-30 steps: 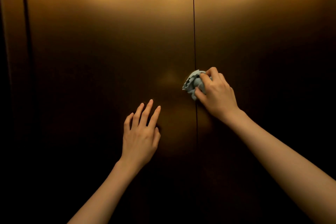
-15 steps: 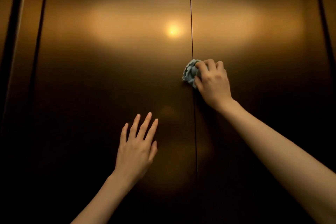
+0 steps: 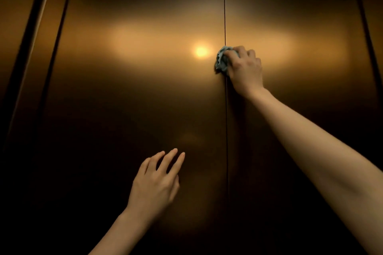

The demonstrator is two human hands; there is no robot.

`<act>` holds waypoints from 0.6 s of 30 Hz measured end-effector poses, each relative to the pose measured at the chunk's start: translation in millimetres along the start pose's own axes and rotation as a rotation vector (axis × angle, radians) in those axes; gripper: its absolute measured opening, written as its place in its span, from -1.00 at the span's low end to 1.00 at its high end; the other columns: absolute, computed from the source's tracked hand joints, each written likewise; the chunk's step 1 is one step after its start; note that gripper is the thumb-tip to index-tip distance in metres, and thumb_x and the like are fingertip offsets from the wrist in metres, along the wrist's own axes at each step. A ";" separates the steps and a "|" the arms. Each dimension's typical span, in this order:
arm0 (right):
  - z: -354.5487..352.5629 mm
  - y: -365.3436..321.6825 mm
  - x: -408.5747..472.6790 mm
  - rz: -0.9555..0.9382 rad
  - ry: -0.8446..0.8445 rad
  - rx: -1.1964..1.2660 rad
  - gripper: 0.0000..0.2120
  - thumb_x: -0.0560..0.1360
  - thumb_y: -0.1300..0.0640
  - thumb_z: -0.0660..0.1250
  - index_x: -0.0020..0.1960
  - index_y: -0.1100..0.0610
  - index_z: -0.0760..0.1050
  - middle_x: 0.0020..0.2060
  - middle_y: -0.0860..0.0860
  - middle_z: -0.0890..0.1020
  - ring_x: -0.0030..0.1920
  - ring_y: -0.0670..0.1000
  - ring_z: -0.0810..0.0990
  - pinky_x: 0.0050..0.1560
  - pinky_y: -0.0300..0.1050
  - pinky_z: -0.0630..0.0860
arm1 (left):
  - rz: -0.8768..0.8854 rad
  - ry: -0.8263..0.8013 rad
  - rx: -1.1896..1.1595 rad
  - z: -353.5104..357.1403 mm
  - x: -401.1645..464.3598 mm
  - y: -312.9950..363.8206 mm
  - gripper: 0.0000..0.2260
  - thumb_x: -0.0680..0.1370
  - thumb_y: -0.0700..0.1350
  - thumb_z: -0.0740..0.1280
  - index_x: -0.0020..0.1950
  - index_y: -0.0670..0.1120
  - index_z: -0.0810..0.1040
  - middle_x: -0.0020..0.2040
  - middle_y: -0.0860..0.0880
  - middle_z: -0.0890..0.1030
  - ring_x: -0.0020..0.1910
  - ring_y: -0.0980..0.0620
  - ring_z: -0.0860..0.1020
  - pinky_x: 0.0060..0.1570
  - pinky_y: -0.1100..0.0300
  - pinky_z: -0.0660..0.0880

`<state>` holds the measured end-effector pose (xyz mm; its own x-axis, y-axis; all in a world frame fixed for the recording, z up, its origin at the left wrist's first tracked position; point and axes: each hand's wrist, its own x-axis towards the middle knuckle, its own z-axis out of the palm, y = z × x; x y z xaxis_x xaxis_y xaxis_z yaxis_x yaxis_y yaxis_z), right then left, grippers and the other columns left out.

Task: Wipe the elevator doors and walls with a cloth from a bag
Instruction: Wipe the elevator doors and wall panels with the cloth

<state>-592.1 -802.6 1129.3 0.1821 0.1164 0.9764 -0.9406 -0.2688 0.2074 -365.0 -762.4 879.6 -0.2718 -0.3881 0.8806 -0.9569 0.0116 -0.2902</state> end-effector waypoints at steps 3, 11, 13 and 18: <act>9.6 -12.6 -37.7 -0.045 0.025 0.012 -0.69 0.46 0.25 0.25 0.20 0.19 0.45 0.14 0.20 0.51 0.01 0.27 0.46 -0.06 0.11 0.48 | -0.010 -0.021 0.034 -8.4 10.8 -3.8 -0.55 0.49 0.03 0.08 0.33 -0.03 0.47 0.17 -0.11 0.54 0.08 -0.10 0.53 -0.02 -0.01 0.49; 1.7 0.9 28.4 0.057 -0.055 -0.033 -0.66 0.52 0.19 0.17 0.29 0.16 0.37 0.25 0.16 0.42 0.16 0.23 0.38 0.08 0.09 0.38 | 0.038 0.065 0.043 -8.0 34.3 -17.5 -0.50 0.54 0.07 0.04 0.43 -0.06 0.34 0.45 -0.13 0.34 0.42 -0.13 0.31 0.29 -0.10 0.25; 0.6 -1.7 29.5 0.104 -0.072 -0.019 -0.64 0.55 0.12 0.13 0.32 0.16 0.32 0.28 0.16 0.37 0.20 0.23 0.35 0.12 0.12 0.36 | 0.044 0.075 0.027 -2.7 34.1 -19.4 -0.50 0.56 0.11 0.00 0.45 -0.04 0.31 0.46 -0.10 0.30 0.43 -0.13 0.28 0.31 -0.10 0.20; 6.3 -4.1 8.6 0.013 -0.094 -0.122 -0.63 0.56 0.08 0.11 0.33 0.16 0.28 0.34 0.15 0.30 0.27 0.23 0.29 0.18 0.16 0.35 | 0.060 0.139 -0.029 -1.6 35.4 -24.9 -0.53 0.59 0.09 -0.03 0.42 -0.03 0.37 0.44 -0.07 0.35 0.42 -0.10 0.30 0.33 -0.04 0.19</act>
<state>-584.9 -806.5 1137.2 0.1904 0.0217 0.9815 -0.9698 -0.1511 0.1915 -350.9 -775.0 918.5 -0.3379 -0.2545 0.9061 -0.9406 0.0582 -0.3345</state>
